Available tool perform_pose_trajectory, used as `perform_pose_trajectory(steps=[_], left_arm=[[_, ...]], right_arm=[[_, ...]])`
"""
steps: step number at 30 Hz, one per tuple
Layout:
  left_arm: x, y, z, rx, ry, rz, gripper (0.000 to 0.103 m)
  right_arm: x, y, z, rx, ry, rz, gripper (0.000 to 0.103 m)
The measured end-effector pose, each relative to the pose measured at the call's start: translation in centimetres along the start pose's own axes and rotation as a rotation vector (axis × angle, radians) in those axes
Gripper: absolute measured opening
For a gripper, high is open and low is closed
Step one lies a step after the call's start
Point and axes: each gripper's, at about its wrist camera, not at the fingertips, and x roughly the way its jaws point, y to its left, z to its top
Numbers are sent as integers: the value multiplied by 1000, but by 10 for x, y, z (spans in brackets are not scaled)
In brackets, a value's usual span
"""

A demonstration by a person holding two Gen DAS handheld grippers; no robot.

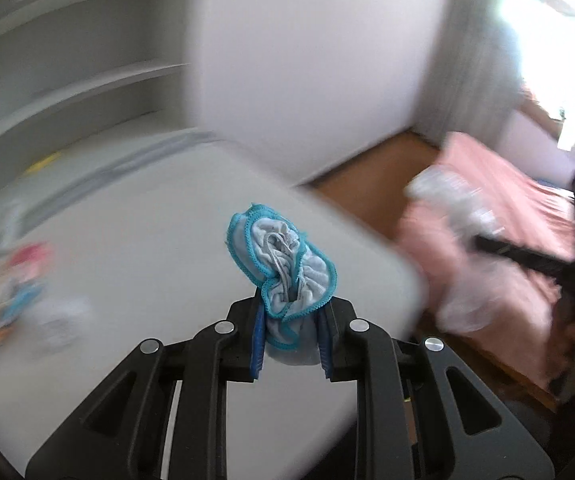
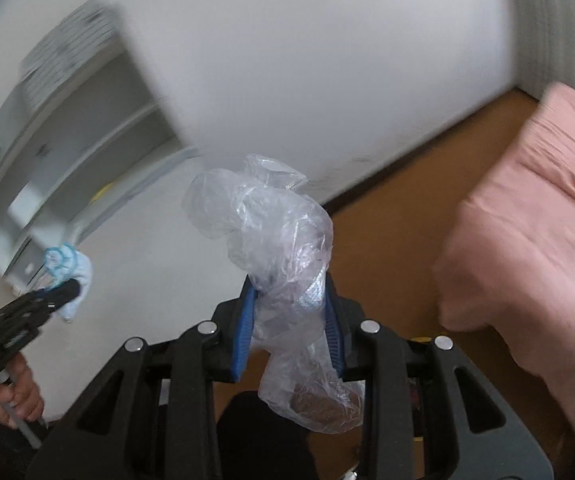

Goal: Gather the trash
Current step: 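Grasp the clear plastic bag with right tool while left tool grasps the blue-trimmed cloth, then carry bag and cloth over the floor bin and open both tools to drop them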

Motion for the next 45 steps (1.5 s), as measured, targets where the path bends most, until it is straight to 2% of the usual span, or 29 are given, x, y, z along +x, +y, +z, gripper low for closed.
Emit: perform_pose_trajectory(steps=[2,7,10,13,17,20,21,25,35,37,39,41,45], left_arm=[[23,-38,6,46,13,-99,20],[77,-127,1,193,61,-237,21],[105,-159,-10,253,89,-265,20],[142,-187,-27,289,157,-298,20],[186,-199,-46,304,228,-307,20],[212,-208,-59,305,273,-296,21],[217,-210,-62,300,287,-299,21],[236,-214,-74,291,337,-301,21],[243,-210,-78,284,372,-297,21],[244,-210,-76,283,371,-296,21],[243,-211,-76,281,372,-294,21],[243,-210,-76,283,373,-294,21],[245,-209,-78,280,382,-295,21]], right_arm=[[0,-37,-10,63,4,-54,32],[16,-106,-35,191,47,-151,32],[28,-140,-51,269,70,-198,32],[43,-168,-71,319,119,-228,32],[68,-189,-87,339,191,-258,32],[88,-204,-101,370,282,-253,32],[97,-212,-108,387,323,-254,32],[107,-224,-120,423,388,-263,32],[117,-227,-121,456,404,-239,33],[116,-229,-118,455,402,-243,38],[115,-229,-117,456,394,-244,53],[113,-227,-115,455,382,-247,59],[109,-226,-110,461,361,-241,60]])
